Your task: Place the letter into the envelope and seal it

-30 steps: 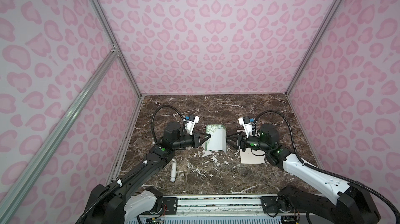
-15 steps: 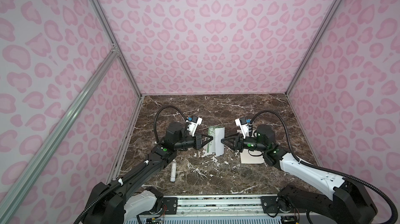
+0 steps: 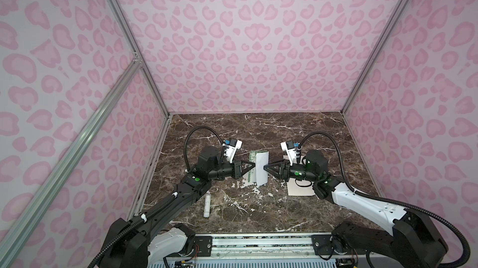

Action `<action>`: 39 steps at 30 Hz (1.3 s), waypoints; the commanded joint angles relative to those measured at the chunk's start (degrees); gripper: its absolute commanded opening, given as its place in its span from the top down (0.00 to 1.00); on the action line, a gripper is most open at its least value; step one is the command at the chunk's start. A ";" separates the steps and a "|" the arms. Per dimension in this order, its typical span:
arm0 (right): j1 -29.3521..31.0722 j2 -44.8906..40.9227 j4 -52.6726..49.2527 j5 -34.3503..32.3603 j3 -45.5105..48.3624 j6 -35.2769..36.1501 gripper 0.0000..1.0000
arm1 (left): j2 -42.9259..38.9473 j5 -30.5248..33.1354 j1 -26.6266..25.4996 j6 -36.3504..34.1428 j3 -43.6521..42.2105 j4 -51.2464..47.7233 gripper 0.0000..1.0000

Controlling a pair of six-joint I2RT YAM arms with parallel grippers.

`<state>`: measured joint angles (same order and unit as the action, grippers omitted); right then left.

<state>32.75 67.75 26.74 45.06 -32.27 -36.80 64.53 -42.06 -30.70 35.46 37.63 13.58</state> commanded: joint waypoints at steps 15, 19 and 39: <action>1.14 0.48 5.75 0.78 0.45 -1.79 0.61 | -0.81 -0.77 -0.06 -0.48 0.06 2.10 0.96; 1.30 -0.09 5.53 0.81 0.41 -1.59 0.69 | -1.25 -0.74 -0.06 -0.88 0.12 1.49 0.96; 1.17 -4.97 -7.43 -0.81 -3.57 6.53 1.00 | -6.03 4.30 0.20 -7.44 1.93 -9.51 0.53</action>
<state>34.00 63.77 23.64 45.34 -34.70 -34.59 60.20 -40.73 -30.63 31.79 38.41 8.58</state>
